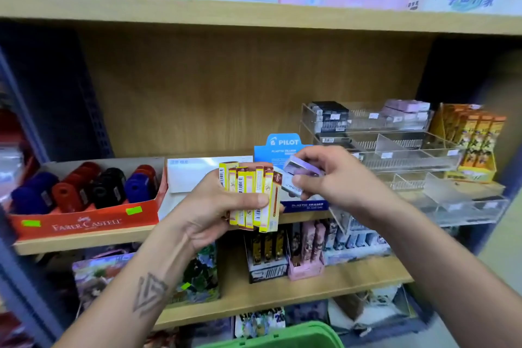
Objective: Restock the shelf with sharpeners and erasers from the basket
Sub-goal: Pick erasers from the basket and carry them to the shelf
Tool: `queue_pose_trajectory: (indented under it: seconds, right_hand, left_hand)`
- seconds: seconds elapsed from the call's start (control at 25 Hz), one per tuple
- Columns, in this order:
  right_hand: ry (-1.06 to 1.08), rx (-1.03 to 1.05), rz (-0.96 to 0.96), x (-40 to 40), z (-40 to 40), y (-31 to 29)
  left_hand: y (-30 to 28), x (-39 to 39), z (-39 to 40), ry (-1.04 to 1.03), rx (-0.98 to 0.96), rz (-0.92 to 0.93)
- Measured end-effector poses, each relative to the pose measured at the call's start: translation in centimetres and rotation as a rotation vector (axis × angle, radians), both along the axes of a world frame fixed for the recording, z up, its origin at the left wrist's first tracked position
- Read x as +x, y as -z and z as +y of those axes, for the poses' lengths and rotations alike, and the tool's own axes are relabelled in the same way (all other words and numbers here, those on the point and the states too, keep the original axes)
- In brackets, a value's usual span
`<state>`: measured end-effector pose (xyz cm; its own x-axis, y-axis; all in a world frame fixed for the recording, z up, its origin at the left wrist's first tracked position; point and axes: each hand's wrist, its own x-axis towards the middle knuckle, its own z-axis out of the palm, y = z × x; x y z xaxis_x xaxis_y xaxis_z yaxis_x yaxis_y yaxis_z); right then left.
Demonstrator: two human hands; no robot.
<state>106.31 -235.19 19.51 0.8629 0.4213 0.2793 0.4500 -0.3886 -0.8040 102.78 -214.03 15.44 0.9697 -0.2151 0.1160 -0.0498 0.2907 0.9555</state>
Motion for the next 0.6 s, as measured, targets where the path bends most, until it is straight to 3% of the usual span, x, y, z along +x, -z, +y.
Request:
queue_pose_trajectory:
  seconds: [0.12,0.36,0.6]
  right_hand:
    - [0.003,0.018,0.067,0.9,-0.5,-0.6]
    - [0.047,-0.038,-0.079,0.9,-2.4,-2.0]
    - [-0.117,0.336,0.482,1.2,-8.4,-4.6]
  left_hand:
    - [-0.1,0.5,-0.9,-0.063,-0.007,0.02]
    - [-0.5,1.1,-4.7,-0.092,-0.129,0.008]
    - [-3.1,2.1,-9.8,-0.02,-0.085,-0.067]
